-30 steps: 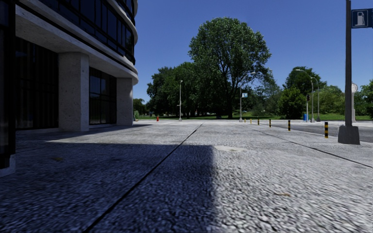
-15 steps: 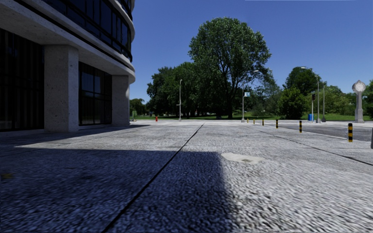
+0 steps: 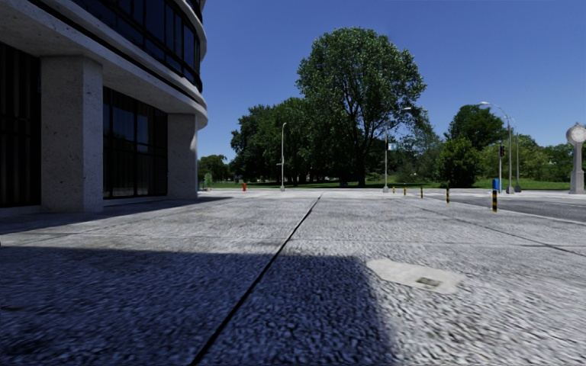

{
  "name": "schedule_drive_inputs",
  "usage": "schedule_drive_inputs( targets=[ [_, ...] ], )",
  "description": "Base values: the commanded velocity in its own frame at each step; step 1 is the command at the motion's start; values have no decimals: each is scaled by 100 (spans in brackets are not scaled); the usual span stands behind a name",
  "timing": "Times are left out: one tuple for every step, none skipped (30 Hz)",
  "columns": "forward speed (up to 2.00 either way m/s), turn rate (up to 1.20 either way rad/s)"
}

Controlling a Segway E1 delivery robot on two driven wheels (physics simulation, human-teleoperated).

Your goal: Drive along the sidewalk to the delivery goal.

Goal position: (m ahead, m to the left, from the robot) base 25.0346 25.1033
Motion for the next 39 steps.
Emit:
schedule_drive_inputs(
  targets=[
    [200,0],
    [200,0],
    [200,0],
    [200,0],
    [200,0],
    [200,0],
    [200,0],
    [200,0],
    [200,0],
    [200,0],
    [200,0],
    [200,0],
    [200,0],
    [200,0],
    [200,0],
    [200,0],
    [200,0],
    [200,0],
    [200,0],
    [200,0],
    [200,0],
    [200,0],
    [200,0],
    [200,0],
    [200,0],
    [200,0],
    [200,0],
    [200,0],
    [200,0],
    [200,0],
    [200,0],
    [200,0],
    [200,0],
    [200,0],
    [200,0],
    [200,0],
    [200,0],
    [200,0],
    [200,0]
  ],
)
